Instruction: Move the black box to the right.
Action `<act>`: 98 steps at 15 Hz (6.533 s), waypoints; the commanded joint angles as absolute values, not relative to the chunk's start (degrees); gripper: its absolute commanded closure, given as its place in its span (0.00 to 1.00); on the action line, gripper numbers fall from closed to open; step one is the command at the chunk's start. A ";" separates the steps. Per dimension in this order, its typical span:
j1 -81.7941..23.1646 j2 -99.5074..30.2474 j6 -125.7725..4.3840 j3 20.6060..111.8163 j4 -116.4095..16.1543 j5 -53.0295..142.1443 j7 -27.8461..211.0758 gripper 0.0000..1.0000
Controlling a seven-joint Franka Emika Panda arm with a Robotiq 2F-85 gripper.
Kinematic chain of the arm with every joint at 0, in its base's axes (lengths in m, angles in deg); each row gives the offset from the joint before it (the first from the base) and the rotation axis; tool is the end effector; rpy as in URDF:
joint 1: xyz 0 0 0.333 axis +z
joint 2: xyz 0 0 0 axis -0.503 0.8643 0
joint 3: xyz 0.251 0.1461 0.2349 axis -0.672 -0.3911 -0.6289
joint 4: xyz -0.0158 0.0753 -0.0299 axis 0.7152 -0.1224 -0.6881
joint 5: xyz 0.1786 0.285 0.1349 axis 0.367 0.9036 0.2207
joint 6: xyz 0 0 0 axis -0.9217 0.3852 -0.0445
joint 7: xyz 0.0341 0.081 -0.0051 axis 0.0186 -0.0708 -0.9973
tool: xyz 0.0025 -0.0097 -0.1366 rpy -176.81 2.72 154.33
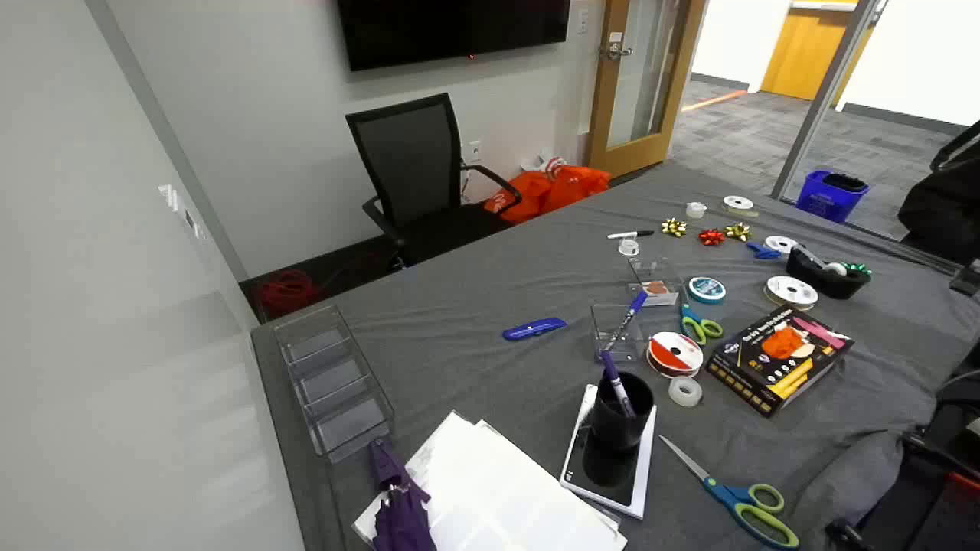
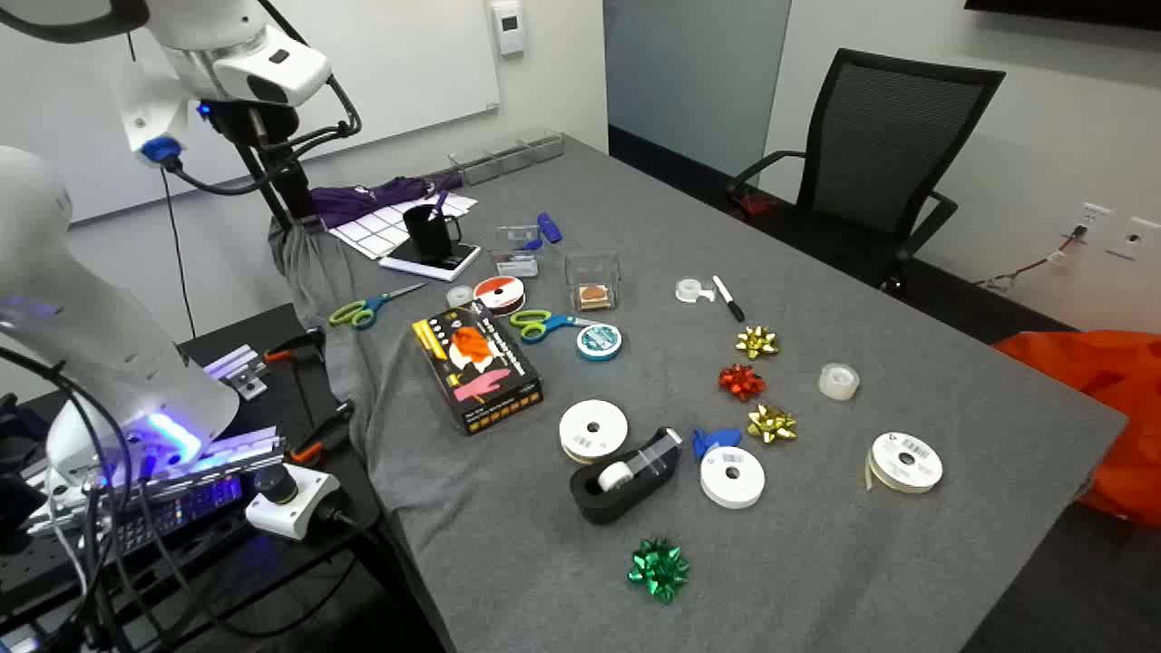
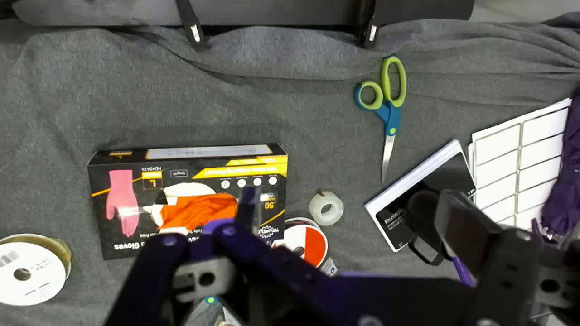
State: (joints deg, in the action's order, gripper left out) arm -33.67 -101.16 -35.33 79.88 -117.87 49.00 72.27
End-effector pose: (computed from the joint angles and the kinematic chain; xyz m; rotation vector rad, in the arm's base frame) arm 0.2011 -0.0790 0.4461 -2.8806 0.0128 -0.0404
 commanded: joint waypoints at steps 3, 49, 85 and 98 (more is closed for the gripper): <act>-34.80 -100.73 -35.21 78.79 -118.50 49.90 71.45 0.00; -34.79 -100.72 -35.21 78.79 -118.50 49.91 71.46 0.00; -44.05 -75.45 -71.69 54.60 -117.42 58.81 140.37 0.00; -39.10 -54.86 -76.70 53.72 -113.22 48.61 172.42 0.00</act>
State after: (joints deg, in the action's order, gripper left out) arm -39.66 -61.95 -73.27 52.44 -115.49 53.20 168.75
